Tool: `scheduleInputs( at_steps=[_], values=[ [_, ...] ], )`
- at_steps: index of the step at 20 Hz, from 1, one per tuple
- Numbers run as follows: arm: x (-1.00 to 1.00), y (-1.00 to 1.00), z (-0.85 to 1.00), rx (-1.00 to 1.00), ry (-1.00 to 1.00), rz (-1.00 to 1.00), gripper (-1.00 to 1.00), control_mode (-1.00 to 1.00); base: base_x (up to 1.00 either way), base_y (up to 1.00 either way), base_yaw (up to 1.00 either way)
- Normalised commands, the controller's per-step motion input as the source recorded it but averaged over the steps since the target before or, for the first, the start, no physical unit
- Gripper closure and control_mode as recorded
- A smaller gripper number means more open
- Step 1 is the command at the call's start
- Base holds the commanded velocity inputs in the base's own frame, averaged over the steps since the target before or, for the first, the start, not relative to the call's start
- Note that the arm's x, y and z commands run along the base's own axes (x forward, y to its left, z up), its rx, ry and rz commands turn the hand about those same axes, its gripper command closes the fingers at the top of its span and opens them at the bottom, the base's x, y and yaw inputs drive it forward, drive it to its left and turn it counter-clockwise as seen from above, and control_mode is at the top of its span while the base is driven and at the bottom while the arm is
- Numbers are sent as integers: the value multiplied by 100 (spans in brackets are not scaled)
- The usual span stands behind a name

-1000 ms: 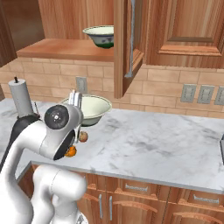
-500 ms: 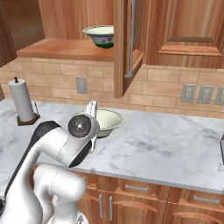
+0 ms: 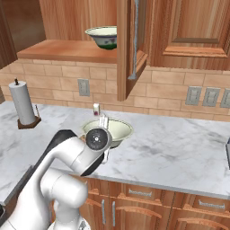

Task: Pick both bowls and place them on the counter. Then place the peach in one bowl and place the orange in the other bowl.

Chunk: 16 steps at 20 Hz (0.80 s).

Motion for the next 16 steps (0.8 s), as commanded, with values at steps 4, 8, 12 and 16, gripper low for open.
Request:
scheduleInputs(
  at_steps=[4, 8, 12, 16],
  values=[
    [40, -3, -42, 0, 0, 0, 100, -100, 0, 0, 0],
    [47, 1, -29, 0, 0, 1, 100, -100, 0, 0, 0],
    [44, 0, -25, 1, 0, 4, 100, -100, 0, 0, 0],
    [17, 0, -25, 3, 0, 7, 100, -100, 0, 0, 0]
  ],
)
